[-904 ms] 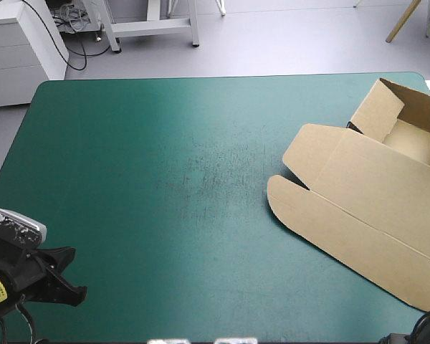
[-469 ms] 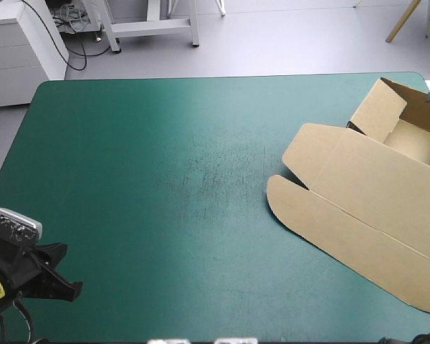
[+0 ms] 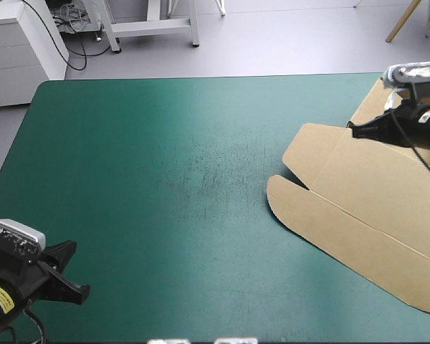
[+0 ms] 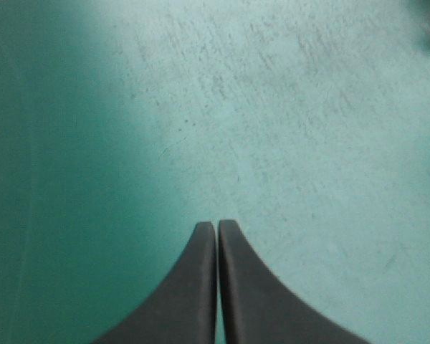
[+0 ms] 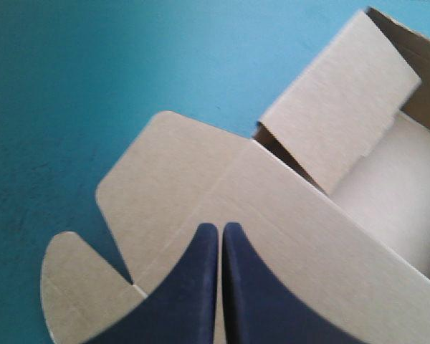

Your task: Fold the box

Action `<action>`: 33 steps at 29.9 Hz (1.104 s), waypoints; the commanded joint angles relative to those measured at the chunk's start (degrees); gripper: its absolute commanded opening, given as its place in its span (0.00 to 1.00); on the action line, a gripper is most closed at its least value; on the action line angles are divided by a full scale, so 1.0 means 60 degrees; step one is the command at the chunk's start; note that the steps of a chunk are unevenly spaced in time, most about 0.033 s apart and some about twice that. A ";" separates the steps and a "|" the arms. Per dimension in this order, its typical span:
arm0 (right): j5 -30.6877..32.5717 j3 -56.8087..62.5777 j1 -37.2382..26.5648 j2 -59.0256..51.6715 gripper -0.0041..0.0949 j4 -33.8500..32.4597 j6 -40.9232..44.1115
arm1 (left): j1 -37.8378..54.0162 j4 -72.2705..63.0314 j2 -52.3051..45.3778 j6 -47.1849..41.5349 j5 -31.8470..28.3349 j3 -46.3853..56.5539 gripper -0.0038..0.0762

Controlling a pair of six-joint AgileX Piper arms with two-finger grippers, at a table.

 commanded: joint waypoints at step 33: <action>-0.4203 0.9116 0.1537 -1.0168 0.04 0.0142 0.0137 | 0.0015 0.0902 -0.2898 -0.1119 -0.3277 0.3274 0.04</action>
